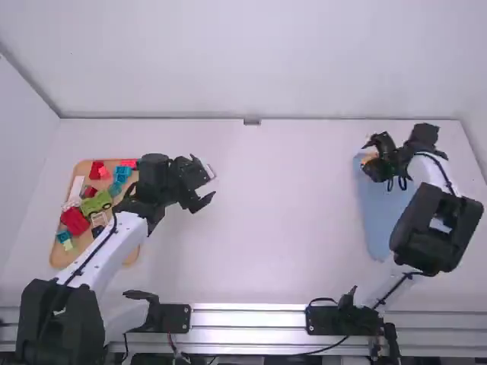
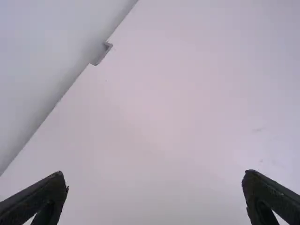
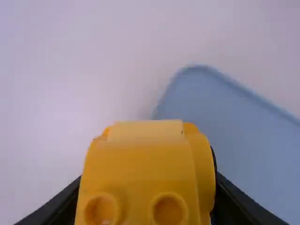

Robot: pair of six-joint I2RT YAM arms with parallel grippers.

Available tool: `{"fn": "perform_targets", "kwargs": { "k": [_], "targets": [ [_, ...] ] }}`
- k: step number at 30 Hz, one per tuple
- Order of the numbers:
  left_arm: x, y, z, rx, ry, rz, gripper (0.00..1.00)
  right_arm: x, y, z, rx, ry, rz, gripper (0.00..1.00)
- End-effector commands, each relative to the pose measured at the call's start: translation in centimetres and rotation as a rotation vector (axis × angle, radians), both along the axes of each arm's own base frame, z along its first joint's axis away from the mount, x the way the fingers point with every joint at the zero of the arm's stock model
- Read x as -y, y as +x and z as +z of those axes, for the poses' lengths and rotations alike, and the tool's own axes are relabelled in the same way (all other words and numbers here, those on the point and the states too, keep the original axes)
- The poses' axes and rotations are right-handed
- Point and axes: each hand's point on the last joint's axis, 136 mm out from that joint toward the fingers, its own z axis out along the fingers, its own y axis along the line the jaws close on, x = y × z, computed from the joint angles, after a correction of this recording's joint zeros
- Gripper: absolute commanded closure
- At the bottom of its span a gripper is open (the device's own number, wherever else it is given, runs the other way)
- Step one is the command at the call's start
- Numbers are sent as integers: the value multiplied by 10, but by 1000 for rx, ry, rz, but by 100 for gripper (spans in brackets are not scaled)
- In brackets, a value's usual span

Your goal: Assemble lego blocks to make yellow taxi

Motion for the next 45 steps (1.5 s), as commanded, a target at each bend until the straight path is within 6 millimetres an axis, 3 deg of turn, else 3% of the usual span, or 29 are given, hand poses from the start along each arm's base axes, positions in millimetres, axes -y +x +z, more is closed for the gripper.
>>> {"fn": "perform_targets", "kwargs": {
  "k": [1,4,7,15,17,18,19,20,22,28,33,35,39,42,45],
  "targets": [
    [-3,1,7,25,3,-3,1,-7,-7,5,85,203,-55,70],
    [0,1,6,21,3,-9,1,15,-11,-14,143,247,-205,66],
    [0,2,5,22,3,-9,1,24,-20,-30,190,278,-292,58],
    [3,6,5,33,-20,-32,1,43,-50,-69,132,220,-514,51],
    [4,7,4,33,-17,-32,1,45,-53,-73,119,208,-529,42],
    [6,7,4,33,-18,-37,1,45,-54,-74,113,207,-532,28],
    [6,7,3,33,-18,-37,1,45,-54,-74,109,210,-533,7],
    [6,7,3,33,-18,-36,1,45,-54,-73,106,210,-534,1],
    [5,8,3,35,-17,-33,1,46,-53,-70,90,210,-536,2],
    [2,18,16,36,-117,53,1,57,-60,-33,19,145,-594,1],
    [6,31,45,55,-266,128,1,60,-68,26,-46,17,-642,1],
    [6,37,62,7,-350,189,1,46,-72,63,-62,-11,-623,1],
    [-6,42,79,-87,-411,338,1,20,-68,95,-69,2,-563,1],
    [-17,30,90,-196,-329,455,1,-33,-67,128,-73,46,-428,1],
    [-13,23,100,-204,-268,465,1,-66,-63,139,-65,51,-343,2]
  ]
}}
